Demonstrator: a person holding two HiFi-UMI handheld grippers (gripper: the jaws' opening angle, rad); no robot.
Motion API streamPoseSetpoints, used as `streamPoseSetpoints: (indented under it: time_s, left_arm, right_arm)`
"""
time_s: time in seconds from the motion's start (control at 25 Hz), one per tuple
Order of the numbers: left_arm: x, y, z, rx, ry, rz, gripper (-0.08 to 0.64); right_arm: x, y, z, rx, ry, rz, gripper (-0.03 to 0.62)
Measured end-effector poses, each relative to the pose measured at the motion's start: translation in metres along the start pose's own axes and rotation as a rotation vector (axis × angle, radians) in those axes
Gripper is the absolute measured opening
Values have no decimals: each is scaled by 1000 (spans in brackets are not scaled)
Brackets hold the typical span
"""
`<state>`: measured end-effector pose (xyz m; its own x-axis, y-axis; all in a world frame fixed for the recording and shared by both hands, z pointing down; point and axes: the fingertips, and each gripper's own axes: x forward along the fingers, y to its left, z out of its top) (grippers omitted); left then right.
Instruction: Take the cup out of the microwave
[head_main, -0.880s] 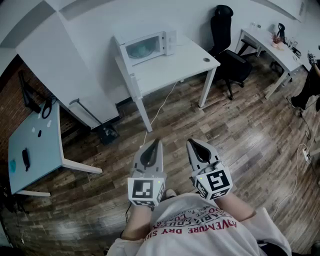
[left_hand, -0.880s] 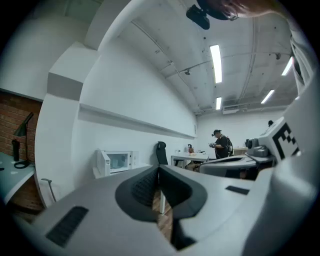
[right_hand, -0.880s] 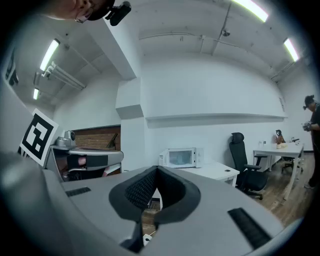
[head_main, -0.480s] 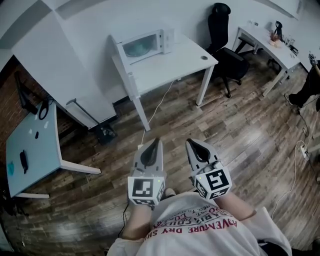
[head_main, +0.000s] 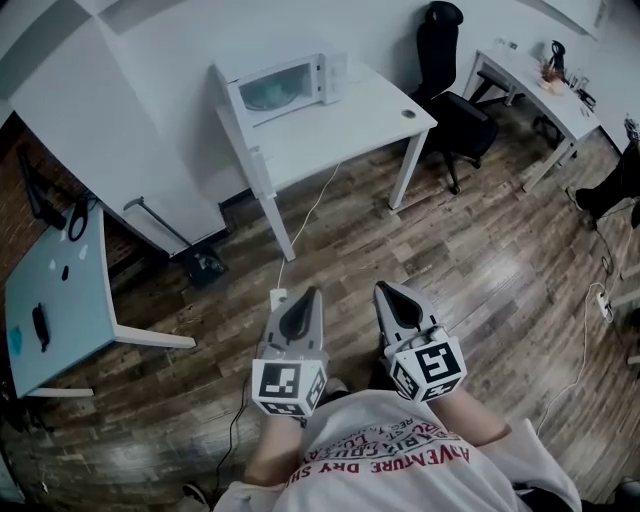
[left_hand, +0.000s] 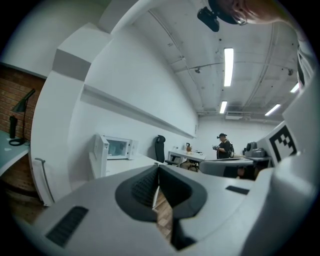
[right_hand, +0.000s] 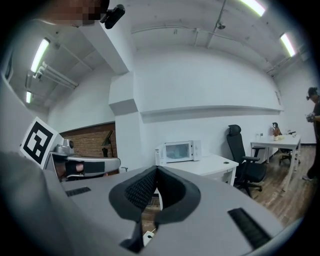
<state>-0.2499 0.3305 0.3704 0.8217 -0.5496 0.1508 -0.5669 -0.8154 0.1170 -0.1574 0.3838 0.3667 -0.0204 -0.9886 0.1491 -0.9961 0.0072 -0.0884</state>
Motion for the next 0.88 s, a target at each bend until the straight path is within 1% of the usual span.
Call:
streamPoseSetpoints:
  time_s: [0.16, 0.4, 0.6, 0.76, 0.88]
  left_arm:
    - [25, 10, 3, 23, 8, 22, 8]
    - [83, 30, 14, 53, 20, 106, 8]
    - [156, 44, 35, 38, 5, 174, 8]
    - [218, 41, 53, 59, -9, 227, 8]
    - [264, 38, 62, 45, -13, 250, 8]
  right_arm:
    - [31, -13, 1, 12, -5, 44, 12]
    - [97, -46, 14, 17, -4, 154, 12]
    - [157, -96, 39, -7, -5, 237, 12]
    - [190, -148, 60, -38, 3, 296, 11]
    - [213, -188, 71, -62, 8, 322, 12]
